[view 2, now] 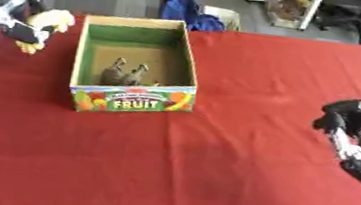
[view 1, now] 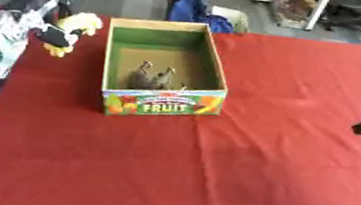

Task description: Pick up objects on the table and place them in the box.

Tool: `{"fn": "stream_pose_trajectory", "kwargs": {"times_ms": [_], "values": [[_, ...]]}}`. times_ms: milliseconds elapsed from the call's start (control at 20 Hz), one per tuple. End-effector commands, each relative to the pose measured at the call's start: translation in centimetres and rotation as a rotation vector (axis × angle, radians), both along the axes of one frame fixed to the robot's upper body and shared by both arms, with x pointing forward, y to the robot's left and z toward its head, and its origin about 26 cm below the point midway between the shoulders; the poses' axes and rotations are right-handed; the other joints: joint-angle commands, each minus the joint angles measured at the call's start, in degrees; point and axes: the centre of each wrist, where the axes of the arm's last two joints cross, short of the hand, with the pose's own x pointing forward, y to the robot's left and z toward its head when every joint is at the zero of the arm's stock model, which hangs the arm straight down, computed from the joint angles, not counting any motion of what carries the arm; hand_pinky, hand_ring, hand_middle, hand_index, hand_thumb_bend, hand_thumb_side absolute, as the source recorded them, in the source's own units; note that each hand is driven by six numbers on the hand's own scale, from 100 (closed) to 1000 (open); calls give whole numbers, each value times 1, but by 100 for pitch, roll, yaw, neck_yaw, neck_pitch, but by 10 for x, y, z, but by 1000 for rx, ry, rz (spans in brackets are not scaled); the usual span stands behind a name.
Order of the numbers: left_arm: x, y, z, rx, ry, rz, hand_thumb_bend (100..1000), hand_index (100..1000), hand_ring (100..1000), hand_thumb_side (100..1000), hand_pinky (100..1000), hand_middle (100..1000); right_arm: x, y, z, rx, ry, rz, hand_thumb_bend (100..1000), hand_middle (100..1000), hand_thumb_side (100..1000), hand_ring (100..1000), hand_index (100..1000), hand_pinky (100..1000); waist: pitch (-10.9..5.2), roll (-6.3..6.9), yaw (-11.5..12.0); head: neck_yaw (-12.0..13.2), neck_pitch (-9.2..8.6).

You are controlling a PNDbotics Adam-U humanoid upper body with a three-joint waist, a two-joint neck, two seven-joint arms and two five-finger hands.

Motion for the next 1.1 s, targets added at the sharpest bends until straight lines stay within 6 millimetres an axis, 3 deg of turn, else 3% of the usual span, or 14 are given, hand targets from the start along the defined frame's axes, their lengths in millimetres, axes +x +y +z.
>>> {"fn": "stream_pose_trajectory", "kwargs": {"times_ms": [50,300,550,850,1100], "values": [[-4,-21,39,9,-95,-94,156,453,350,126,531,323,1,-3,9,-14,-27,-3,100,486,300,546,641,652,-126,-7,-5,14,2],[0,-65,46,-4,-133,-235,164,459,357,119,536,330,1,-1,9,-14,-23,12,100,486,300,547,641,652,-157,-15,-44,85,22],[7,-100,31,26,-99,-316,187,480,378,126,544,352,2,2,10,-11,-23,25,100,486,302,547,641,652,-157,-15,-121,177,-8],[17,-110,-3,54,-12,-307,233,535,427,132,559,407,3,4,10,-10,-22,35,100,486,305,548,641,652,-129,-9,-204,228,6],[21,-106,-24,35,32,-263,310,672,576,133,628,568,3,4,9,-9,-21,36,100,486,306,547,640,653,-108,-20,-226,231,12]]}}
